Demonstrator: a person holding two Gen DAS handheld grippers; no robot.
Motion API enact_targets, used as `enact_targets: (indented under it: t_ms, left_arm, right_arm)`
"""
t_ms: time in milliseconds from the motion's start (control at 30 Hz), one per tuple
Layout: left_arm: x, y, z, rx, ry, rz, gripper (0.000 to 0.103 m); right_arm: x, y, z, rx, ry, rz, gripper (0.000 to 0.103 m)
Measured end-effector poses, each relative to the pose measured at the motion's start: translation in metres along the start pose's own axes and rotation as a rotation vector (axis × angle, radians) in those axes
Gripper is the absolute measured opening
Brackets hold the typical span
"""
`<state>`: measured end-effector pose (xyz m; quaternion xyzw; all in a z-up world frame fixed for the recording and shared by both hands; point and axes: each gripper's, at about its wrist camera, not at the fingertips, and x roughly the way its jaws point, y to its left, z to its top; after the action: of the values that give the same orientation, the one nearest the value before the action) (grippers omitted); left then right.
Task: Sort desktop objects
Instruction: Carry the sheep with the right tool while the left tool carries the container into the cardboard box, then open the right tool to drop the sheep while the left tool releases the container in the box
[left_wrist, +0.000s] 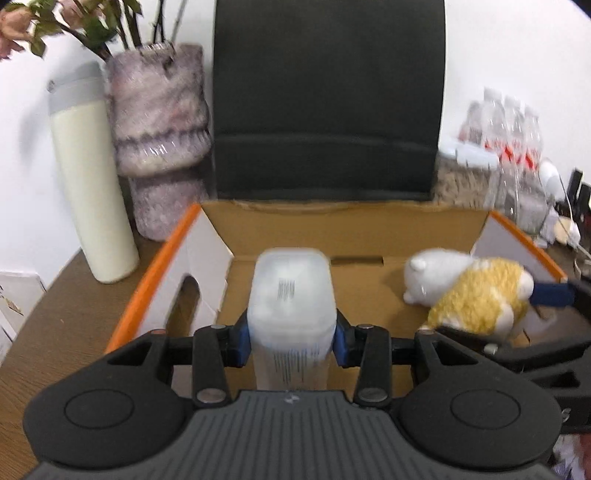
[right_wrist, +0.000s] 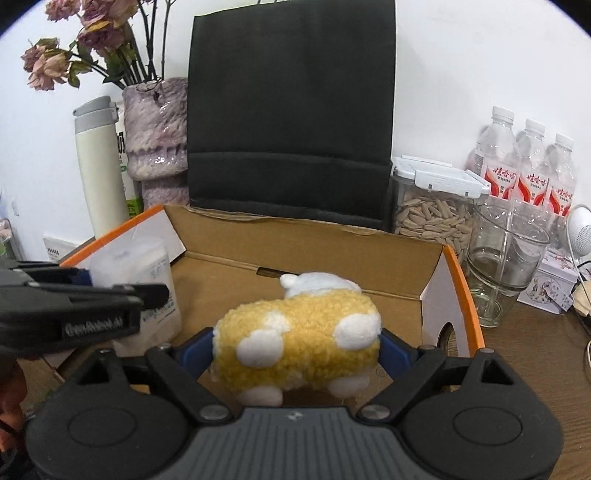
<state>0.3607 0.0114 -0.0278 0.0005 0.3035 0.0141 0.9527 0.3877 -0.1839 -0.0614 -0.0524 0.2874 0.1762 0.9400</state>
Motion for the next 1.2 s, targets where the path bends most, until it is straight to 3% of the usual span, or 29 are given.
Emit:
enact_targets:
  t_ms: [267,633,767,833,900,933,1067,1200]
  left_arm:
    - [-0.01,-0.003,-0.008,0.0,0.017,-0.031,0.041]
    - [-0.039,-0.01,-0.027,0.037,0.021,-0.064,0.041]
    - [-0.049,-0.009,-0.024,0.031,-0.042,-0.062,0.043]
    - [-0.06,-0.009,-0.021,0.035,-0.102,-0.054,0.058]
    - [-0.072,-0.01,-0.018,0.037,-0.162,-0.033,0.094]
    - [-0.078,-0.011,-0.018,0.038,-0.193,-0.013,0.099]
    - [-0.097,-0.011,-0.016,0.044,-0.285,0.02,0.103]
    - [-0.107,-0.003,-0.015,-0.001,-0.31,0.013,0.103]
  right_arm:
    - [-0.005,-0.004,-0.003,-0.054,0.005,0.02,0.09]
    - [-0.02,-0.003,-0.011,-0.143,0.004,0.199,0.091]
    - [-0.025,-0.003,-0.011,-0.122,-0.007,0.181,0.097]
    - [-0.028,-0.003,-0.011,-0.11,-0.008,0.16,0.097]
    - [-0.033,-0.001,-0.011,-0.117,-0.017,0.133,0.102]
    - [-0.035,-0.002,-0.011,-0.121,-0.024,0.123,0.103]
    - [-0.05,0.002,-0.009,-0.116,-0.054,0.108,0.103]
    - [-0.064,0.004,-0.005,-0.096,-0.085,0.094,0.103]
